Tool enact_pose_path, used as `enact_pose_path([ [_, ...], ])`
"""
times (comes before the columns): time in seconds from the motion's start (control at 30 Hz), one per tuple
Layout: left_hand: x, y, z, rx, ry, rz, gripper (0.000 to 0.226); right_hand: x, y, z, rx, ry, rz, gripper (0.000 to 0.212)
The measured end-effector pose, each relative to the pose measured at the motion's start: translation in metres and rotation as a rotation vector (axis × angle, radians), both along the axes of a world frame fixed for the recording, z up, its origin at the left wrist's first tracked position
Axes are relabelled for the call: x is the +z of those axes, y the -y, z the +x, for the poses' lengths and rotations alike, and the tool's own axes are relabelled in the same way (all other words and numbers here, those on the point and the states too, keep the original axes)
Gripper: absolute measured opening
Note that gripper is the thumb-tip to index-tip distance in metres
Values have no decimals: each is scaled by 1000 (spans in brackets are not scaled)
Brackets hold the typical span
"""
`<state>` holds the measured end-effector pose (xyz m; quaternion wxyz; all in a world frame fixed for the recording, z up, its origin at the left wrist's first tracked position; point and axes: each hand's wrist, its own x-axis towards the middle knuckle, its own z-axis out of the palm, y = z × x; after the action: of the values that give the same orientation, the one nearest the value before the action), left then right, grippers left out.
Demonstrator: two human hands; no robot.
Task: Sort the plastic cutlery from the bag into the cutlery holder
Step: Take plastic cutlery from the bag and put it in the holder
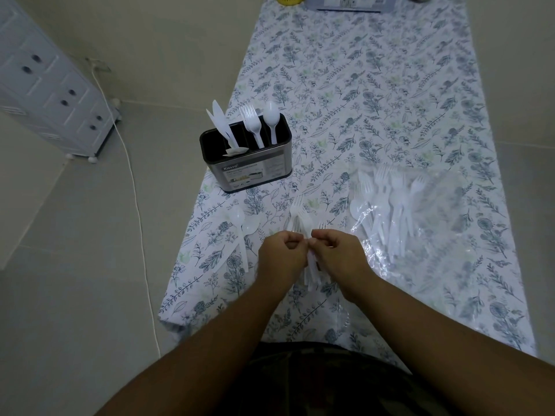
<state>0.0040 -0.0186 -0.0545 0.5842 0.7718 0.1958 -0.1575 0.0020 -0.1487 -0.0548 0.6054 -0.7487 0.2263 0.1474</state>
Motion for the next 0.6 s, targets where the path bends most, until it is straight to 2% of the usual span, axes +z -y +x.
enact_pose_path([
  [0.1,1,-2,-1,19,-25,-140,13,0,1,2,12,-10,-33,28],
  [0.27,-2,-4,-2,-6,-26,-166,12,-3,2,3,38,-53,-4,26],
  [0.37,-6,-6,0,-93,46,-18,18,-1,4,2,-9,-115,132,35],
  [0.43,-6,-8,3,-195,107,129,19,-1,7,3,-10,-124,116,34],
  [0.53,-4,-10,10,-302,197,322,20,1,8,4,-38,-152,118,20],
  [0.6,-7,-11,15,-279,243,420,17,0,7,5,-77,-169,137,10],
])
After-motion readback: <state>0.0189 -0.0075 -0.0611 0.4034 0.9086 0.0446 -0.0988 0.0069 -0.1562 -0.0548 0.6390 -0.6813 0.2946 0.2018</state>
